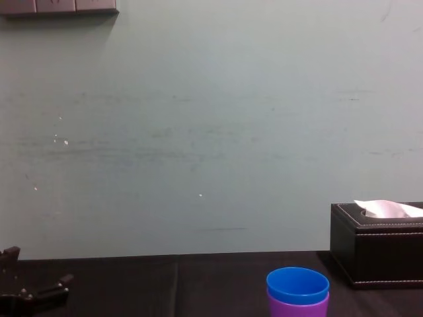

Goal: Stack the three plastic cups sequentially using one hand.

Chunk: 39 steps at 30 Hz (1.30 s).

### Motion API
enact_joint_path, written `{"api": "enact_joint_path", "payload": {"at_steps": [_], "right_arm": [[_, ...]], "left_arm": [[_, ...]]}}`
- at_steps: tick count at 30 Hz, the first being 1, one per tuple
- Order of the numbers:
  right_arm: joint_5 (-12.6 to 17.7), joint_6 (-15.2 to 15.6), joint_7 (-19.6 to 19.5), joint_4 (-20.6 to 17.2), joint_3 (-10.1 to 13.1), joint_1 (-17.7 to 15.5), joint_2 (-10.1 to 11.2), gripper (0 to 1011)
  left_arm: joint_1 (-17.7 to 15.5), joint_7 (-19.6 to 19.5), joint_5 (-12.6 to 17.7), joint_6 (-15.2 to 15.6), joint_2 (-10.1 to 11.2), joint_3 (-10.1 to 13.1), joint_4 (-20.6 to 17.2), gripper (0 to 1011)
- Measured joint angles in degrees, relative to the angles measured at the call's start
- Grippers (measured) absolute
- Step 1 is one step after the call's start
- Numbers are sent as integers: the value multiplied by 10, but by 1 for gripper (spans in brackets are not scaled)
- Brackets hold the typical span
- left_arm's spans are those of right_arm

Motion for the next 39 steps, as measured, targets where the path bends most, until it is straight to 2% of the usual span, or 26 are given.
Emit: {"api": "enact_joint_path", "payload": {"at_steps": [5,9,13,35,39], "right_arm": [[0,0,0,-1,0,0,0,918],[0,0,0,-1,1,-1,0,790],[1,0,0,-1,1,-1,1,755],[1,0,-1,-2,1,-1,1,732],[-1,3,-8,-11,2,-3,5,733]], "left_arm": [[0,0,0,0,0,0,0,1011],[0,0,0,0,0,0,0,1011],[0,0,0,0,0,0,0,1011],[0,0,0,0,0,0,0,1011],[0,0,0,0,0,0,0,1011]]}}
